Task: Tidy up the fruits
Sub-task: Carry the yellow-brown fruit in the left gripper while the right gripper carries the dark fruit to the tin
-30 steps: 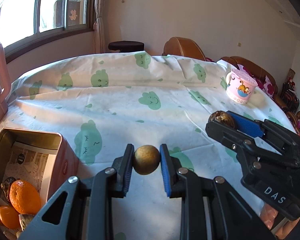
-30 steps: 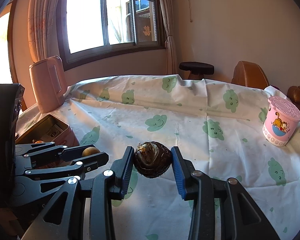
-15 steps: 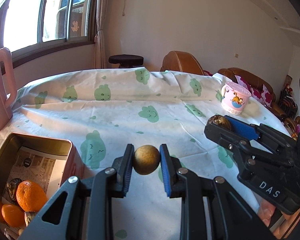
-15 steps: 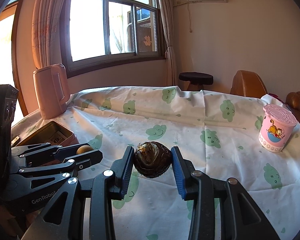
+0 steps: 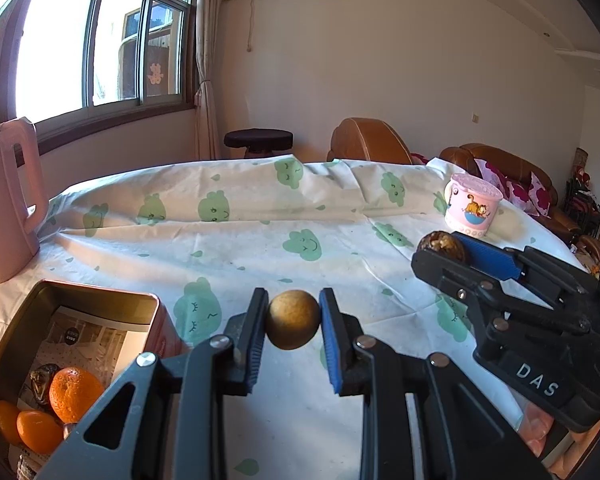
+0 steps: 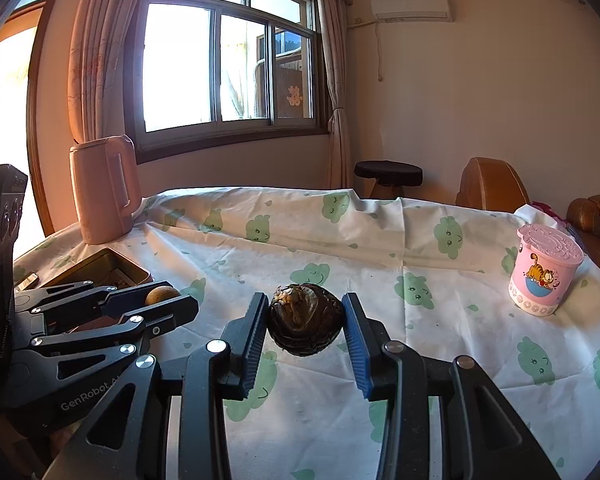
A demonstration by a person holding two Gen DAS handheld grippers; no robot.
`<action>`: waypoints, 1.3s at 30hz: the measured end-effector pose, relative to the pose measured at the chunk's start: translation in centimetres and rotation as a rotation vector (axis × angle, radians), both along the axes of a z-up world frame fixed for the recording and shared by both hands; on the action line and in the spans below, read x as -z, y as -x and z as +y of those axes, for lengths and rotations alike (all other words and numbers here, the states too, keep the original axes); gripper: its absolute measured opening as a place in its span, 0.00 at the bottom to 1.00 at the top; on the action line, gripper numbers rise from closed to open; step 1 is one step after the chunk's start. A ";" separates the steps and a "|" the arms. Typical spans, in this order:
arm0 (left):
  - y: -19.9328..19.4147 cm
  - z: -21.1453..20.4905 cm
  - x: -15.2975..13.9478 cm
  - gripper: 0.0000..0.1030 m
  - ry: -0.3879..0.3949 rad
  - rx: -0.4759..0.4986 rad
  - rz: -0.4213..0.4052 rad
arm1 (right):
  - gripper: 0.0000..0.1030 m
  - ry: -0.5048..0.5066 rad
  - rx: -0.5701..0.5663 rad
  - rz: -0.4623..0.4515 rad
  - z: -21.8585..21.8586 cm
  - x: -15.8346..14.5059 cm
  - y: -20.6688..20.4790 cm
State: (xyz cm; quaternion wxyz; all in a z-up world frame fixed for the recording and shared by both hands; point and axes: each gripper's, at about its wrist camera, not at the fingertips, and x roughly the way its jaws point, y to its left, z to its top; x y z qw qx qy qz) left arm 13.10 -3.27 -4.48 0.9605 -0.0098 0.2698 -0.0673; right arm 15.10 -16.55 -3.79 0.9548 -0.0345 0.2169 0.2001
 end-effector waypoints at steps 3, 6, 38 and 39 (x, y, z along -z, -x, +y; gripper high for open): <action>0.3 0.0 -0.1 0.27 -0.003 -0.003 -0.014 | 0.39 0.000 0.001 -0.012 -0.1 -0.1 0.2; 0.5 -0.1 -0.2 0.27 -0.009 -0.007 -0.027 | 0.39 -0.001 0.002 -0.024 -0.1 -0.2 0.4; 2.7 -0.3 -1.2 0.27 -0.040 -0.041 -0.138 | 0.39 -0.024 0.018 -0.107 -0.6 -0.8 2.0; 2.7 -0.3 -1.2 0.27 -0.043 -0.042 -0.142 | 0.39 -0.025 0.019 -0.110 -0.7 -0.8 2.1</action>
